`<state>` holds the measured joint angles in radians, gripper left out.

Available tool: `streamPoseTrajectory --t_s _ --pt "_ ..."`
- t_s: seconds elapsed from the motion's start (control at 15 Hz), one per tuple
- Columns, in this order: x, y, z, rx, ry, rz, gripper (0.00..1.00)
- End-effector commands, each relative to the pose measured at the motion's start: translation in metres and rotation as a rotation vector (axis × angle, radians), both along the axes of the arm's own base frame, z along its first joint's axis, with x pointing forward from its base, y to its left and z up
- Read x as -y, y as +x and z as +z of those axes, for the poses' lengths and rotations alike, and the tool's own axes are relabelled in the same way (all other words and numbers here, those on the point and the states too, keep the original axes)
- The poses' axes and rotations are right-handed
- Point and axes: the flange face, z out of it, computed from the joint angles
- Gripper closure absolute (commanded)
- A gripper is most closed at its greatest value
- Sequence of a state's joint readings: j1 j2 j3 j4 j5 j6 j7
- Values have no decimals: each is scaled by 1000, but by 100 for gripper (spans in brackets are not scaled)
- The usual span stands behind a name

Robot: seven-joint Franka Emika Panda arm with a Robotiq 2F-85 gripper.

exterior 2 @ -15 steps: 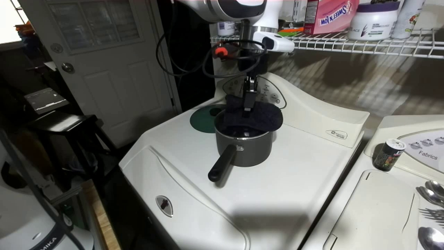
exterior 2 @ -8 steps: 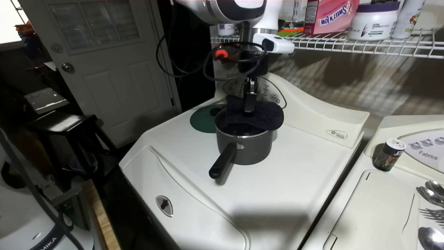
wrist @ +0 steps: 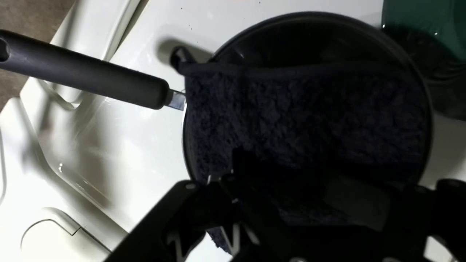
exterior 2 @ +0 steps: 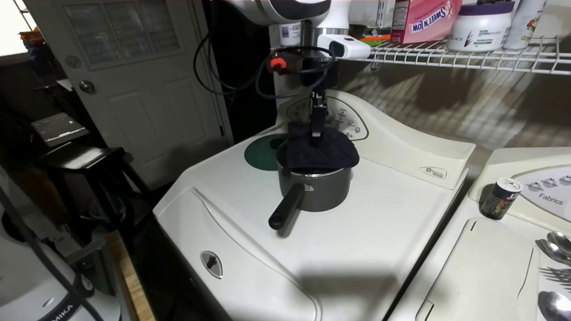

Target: Use the black pot holder to remove the glass lid from the pot.

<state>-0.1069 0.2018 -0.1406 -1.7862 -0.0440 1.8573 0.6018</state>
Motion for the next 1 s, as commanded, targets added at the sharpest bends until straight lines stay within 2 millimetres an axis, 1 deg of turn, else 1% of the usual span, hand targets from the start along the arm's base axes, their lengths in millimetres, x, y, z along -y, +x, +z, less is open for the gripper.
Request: streamPoseTrajectory --t_s 0.0,0.2,0.27,0.67,0.73,0.8,0.93 --pt "-17 -10 0 26 20 19 13" --pt "-23 -10 -4 33 20 30 6" --pt "-24 -10 -7 34 21 32 0" --pt "-26 -9 -16 28 5 36 0" --pt "-26 -9 -17 27 2 37 25" --pt "-26 -8 -17 29 0 36 26" --pt "-27 -7 -17 35 -2 40 41"
